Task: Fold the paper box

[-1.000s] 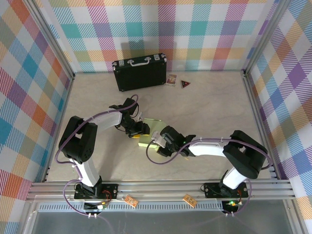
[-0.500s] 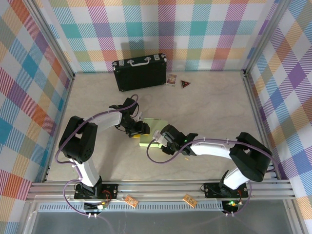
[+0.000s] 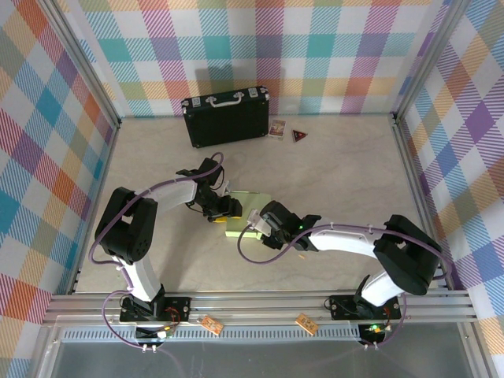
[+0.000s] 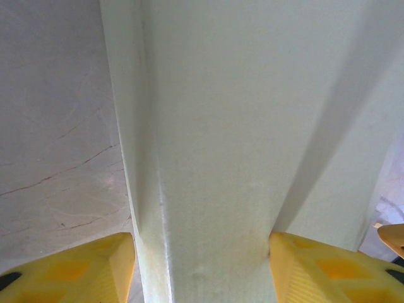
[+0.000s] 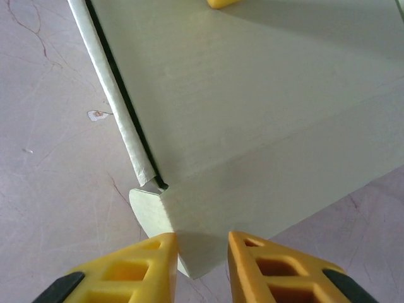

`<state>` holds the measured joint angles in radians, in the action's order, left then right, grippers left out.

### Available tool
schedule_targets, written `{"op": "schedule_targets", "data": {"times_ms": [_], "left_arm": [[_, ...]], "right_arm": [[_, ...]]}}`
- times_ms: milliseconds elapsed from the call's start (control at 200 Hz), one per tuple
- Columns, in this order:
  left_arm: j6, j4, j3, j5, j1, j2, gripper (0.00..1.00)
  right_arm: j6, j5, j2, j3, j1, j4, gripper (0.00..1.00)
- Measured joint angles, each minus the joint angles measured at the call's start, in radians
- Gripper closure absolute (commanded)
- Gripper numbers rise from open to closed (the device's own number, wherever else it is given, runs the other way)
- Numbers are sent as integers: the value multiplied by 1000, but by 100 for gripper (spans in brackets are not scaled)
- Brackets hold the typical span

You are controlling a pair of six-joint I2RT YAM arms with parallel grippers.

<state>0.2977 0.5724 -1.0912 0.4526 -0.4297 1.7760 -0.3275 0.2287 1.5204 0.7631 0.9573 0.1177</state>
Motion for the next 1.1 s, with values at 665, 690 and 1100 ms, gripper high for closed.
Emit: {"op": "schedule_targets", "data": {"times_ms": [665, 690, 1100], "left_arm": [[0, 0, 0, 3, 0, 2, 43], [0, 0, -1, 3, 0, 2, 44], [0, 0, -5, 3, 0, 3, 44]], "right_arm": [[-60, 31, 40, 0, 5, -35, 60], [-62, 34, 41, 0, 5, -35, 60], [-63, 26, 44, 0, 13, -43, 76]]}}
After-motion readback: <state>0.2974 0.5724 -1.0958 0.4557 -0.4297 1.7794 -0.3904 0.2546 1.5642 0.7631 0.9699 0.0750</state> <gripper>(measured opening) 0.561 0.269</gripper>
